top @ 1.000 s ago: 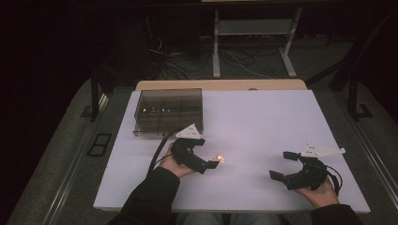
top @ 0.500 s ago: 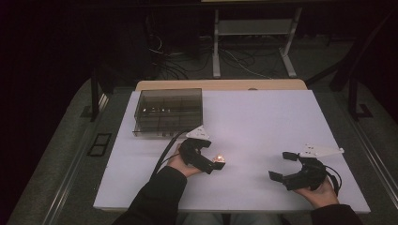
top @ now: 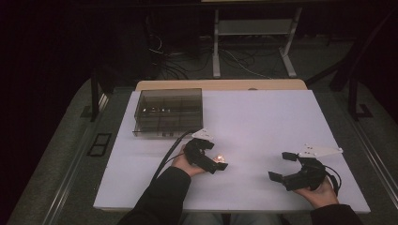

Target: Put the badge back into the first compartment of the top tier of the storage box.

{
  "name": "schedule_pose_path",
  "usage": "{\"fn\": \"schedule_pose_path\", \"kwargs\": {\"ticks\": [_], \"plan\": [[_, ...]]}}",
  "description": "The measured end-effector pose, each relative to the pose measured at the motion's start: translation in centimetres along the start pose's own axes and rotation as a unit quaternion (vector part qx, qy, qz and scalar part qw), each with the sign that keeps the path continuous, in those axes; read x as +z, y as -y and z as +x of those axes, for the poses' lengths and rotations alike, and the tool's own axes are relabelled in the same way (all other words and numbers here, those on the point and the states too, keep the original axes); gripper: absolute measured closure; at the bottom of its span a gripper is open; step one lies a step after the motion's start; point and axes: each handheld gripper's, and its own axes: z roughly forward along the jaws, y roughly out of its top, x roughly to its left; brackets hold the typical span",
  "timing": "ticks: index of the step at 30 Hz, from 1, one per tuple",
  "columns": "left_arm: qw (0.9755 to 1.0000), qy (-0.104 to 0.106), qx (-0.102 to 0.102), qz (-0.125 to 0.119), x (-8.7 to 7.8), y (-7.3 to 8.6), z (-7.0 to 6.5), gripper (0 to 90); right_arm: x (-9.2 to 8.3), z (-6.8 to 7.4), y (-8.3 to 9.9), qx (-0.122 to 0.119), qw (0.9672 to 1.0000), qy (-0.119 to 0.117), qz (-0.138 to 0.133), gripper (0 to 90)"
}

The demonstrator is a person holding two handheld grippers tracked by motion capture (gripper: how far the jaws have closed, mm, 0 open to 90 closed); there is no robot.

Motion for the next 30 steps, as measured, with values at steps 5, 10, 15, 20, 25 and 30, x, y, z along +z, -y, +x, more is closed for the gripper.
{"fn": "schedule_pose_path", "kwargs": {"ticks": [5, 10, 15, 20, 25, 30], "plan": [[1.0, 0.0, -0.001, 0.003, 0.5, 0.2, 0.7, 0.0, 0.0, 0.0, 0.0, 0.0, 1.0, 0.0, 0.002, 0.3], [0.9999, 0.002, -0.01, 0.004, 0.8, 0.4, 1.3, 0.0, 0.1, 0.0, 0.0, 0.0, 1.0, 0.0, 0.004, 0.3], [0.9995, 0.011, -0.028, 0.004, 1.0, 0.5, 1.8, 8.7, 0.2, 0.1, 0.0, 0.0, 0.9999, -0.004, 0.009, 0.3], [0.9996, 0.01, -0.027, 0.003, 1.1, 0.6, 2.1, 13.6, 0.2, 0.1, 0.0, -0.003, 0.9999, -0.004, 0.011, 0.3], [0.9991, 0.019, -0.037, 0.004, 1.3, 0.8, 2.7, 15.9, 0.3, 0.0, 0.0, -0.002, 0.9999, -0.004, 0.014, 0.3], [0.9991, 0.021, -0.037, 0.003, 1.4, 0.9, 2.9, 21.3, 0.3, 0.0, 0.0, -0.001, 0.9998, -0.006, 0.017, 0.3]]}}
